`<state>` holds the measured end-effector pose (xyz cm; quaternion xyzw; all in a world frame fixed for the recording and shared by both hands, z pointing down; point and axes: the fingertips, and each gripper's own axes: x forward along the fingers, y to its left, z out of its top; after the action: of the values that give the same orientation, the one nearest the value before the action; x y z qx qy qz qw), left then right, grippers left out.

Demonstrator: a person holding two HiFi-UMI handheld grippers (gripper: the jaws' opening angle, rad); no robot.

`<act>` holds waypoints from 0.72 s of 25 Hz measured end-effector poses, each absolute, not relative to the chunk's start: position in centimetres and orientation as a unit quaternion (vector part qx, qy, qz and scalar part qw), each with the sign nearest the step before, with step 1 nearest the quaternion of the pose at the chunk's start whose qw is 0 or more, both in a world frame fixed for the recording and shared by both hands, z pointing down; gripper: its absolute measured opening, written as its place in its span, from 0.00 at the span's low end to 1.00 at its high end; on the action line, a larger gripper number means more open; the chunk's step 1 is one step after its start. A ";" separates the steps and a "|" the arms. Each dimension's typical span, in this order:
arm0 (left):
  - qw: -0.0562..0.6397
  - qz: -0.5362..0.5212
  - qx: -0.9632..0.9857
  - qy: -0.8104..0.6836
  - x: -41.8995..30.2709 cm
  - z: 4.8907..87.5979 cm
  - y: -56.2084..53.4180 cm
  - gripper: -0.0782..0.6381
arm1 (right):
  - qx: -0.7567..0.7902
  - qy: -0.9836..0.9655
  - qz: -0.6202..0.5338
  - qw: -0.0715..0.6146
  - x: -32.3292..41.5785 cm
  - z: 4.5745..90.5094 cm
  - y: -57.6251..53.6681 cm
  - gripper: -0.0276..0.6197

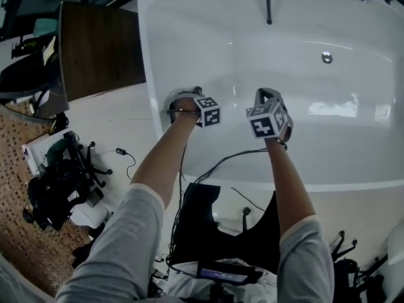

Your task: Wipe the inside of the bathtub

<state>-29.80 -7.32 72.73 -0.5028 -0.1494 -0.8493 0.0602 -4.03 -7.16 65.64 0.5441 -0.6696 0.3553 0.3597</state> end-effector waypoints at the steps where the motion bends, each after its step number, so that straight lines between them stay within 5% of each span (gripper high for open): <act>1: 0.061 -0.850 -0.503 -0.147 -30.2 71.8 -7.4 0.24 | 0.544 -0.671 0.356 0.358 -4.4 64.8 -7.1 0.05; 18: 0.053 -0.849 -0.520 -0.082 -35.0 59.1 -8.1 0.24 | 0.539 -0.679 0.330 0.374 -6.4 51.9 -3.9 0.05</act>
<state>-35.02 -8.11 59.14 -0.5198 -0.0819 -0.8487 0.0531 -6.43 -3.92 51.85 0.5392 -0.6786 0.3301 0.3738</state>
